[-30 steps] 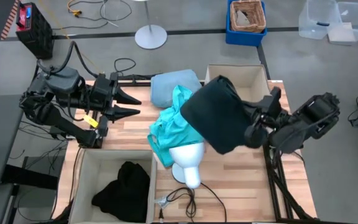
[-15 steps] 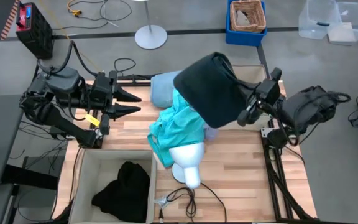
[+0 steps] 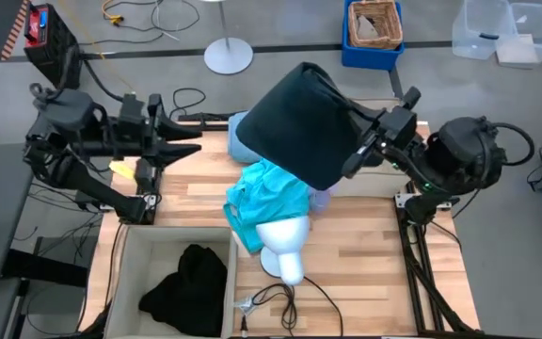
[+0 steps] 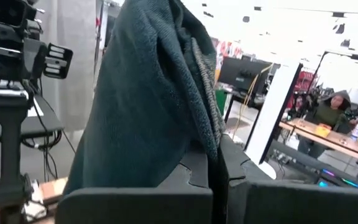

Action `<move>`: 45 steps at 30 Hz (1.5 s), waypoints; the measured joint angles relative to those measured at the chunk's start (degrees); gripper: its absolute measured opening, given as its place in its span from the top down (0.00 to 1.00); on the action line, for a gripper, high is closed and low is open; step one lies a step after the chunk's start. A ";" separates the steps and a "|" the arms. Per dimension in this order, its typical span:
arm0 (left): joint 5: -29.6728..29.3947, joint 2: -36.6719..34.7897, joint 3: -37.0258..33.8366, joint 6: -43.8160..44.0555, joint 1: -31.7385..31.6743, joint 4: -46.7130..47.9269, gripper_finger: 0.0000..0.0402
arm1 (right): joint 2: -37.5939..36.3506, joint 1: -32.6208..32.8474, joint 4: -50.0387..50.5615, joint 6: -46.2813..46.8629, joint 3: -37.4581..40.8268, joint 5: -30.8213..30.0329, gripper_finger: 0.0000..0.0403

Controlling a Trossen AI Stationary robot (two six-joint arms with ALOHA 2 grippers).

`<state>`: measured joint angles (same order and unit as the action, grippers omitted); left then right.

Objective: Sort clothes
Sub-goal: Put the blue jeans into the bottom laundry organizer

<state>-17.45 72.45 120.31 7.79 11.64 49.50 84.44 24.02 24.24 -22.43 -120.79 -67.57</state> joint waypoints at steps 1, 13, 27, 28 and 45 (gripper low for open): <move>0.01 -0.31 0.00 0.00 -0.02 -0.38 0.69 | 0.45 -0.38 -1.46 -0.69 0.00 0.65 1.00; 0.48 -5.02 0.02 -0.07 0.00 -7.93 0.69 | 6.96 -5.32 -17.55 -4.00 0.00 11.60 1.00; 0.46 -7.99 0.02 -2.01 0.00 -11.22 0.69 | 18.11 -10.12 -28.53 5.23 -3.61 27.61 1.00; 0.46 -8.09 0.02 -2.37 0.00 -11.29 0.69 | 19.27 -10.39 -28.37 5.96 -4.65 28.82 1.00; 0.39 -10.77 0.06 -4.55 0.00 -14.35 0.69 | 30.78 -11.63 -28.15 21.97 -13.38 45.30 1.00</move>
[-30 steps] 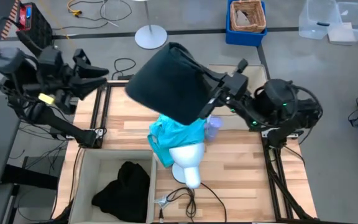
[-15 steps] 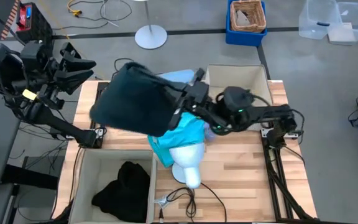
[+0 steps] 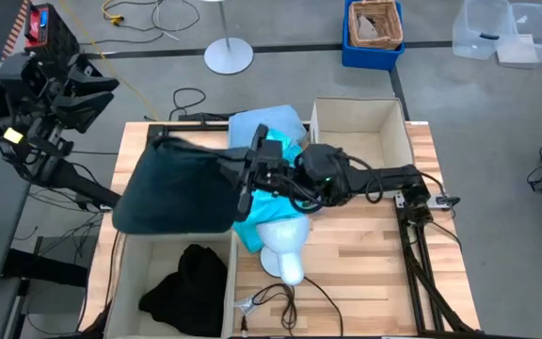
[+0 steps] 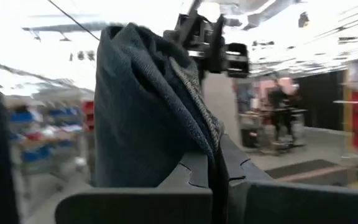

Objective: Sort clothes
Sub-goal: Put the blue jeans into the bottom laundry organizer

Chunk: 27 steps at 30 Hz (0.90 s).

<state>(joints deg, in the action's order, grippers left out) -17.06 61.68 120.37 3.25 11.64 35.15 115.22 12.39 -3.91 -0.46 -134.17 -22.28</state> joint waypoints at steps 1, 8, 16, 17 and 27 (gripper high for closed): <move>0.00 -0.23 0.01 0.00 0.00 -0.05 0.69 | 0.30 0.01 -0.15 1.18 0.00 0.31 1.00; -0.04 -0.33 0.01 -0.07 0.00 0.22 0.69 | 3.15 0.38 -2.65 5.06 -0.04 8.54 1.00; -0.04 -0.38 -0.01 -0.04 0.00 0.53 0.69 | 7.82 -0.16 -7.29 12.36 -0.04 19.11 1.00; -0.04 -0.36 0.00 -0.02 0.00 0.73 0.69 | 8.57 -0.16 -8.03 13.02 -0.04 20.35 1.00; -0.04 -0.36 -0.01 0.44 0.00 1.59 0.69 | 10.62 0.21 -7.88 17.02 -0.06 23.93 1.00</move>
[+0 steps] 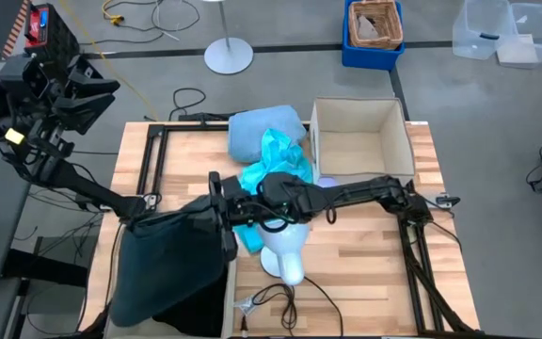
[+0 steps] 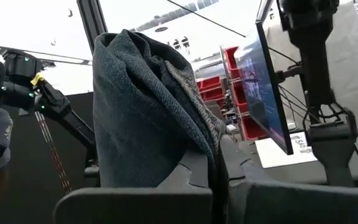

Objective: Sort clothes
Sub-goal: Put the blue jeans into the bottom laundry organizer

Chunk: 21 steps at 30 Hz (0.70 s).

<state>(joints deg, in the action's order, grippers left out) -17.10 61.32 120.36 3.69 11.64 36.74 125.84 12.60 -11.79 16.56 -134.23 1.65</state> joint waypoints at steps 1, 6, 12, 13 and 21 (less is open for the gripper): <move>-0.01 0.00 0.00 0.05 0.00 0.01 0.69 | 0.07 0.07 0.37 0.00 0.00 0.21 1.00; 0.00 0.00 0.00 0.11 0.00 0.00 0.69 | 0.22 0.62 4.09 0.81 0.00 1.11 1.00; 0.01 0.00 0.00 0.20 0.00 0.01 0.69 | 0.17 0.98 7.35 2.92 0.00 1.93 1.00; 0.01 0.00 0.00 0.27 0.00 0.01 0.69 | 0.12 1.13 8.26 3.28 0.00 2.10 1.00; 0.01 0.00 0.00 0.87 0.00 0.43 0.69 | 0.11 2.05 11.91 3.72 0.00 2.34 0.97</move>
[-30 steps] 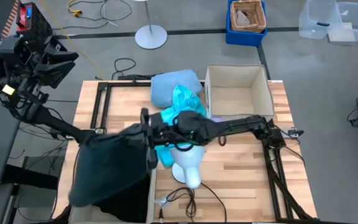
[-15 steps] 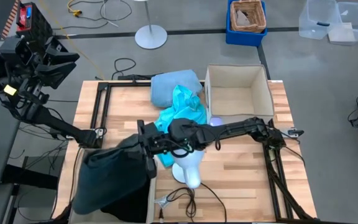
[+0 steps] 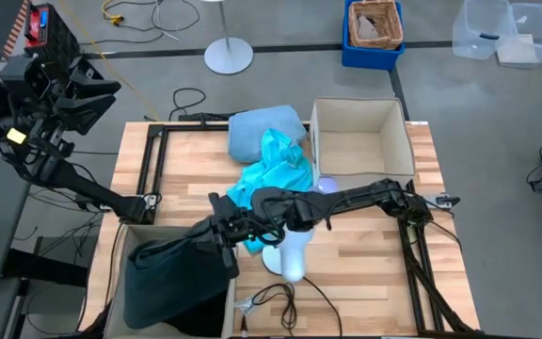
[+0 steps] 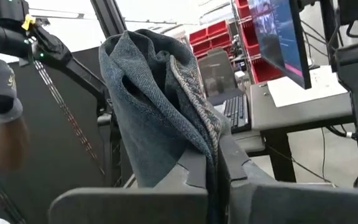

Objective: Sort clothes
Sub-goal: Put the blue jeans into the bottom laundry organizer, then put the light blue shorts into the top laundry organizer

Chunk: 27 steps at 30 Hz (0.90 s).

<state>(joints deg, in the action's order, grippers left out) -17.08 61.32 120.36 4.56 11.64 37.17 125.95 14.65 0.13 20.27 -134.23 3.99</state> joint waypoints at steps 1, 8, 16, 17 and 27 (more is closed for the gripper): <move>0.00 0.00 0.00 0.00 0.00 0.31 0.69 | 0.00 0.05 -0.12 0.00 0.00 0.00 0.96; 0.00 0.02 0.00 0.31 0.00 1.13 0.69 | 0.00 0.60 0.54 1.84 0.00 -0.02 0.85; 0.02 0.02 0.00 0.66 0.00 1.13 0.69 | -0.33 0.86 -0.64 2.25 -0.11 0.70 0.68; 0.02 0.02 0.00 0.66 0.00 1.13 0.69 | -0.29 0.86 -0.39 2.31 -0.09 0.70 0.65; 0.02 0.04 0.00 0.85 0.00 1.09 0.69 | -0.98 0.37 -0.99 1.01 -0.50 0.90 0.42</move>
<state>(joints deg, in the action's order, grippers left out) -17.06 61.36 120.36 5.41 11.64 38.26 124.97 15.01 -0.86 21.28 -134.73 4.89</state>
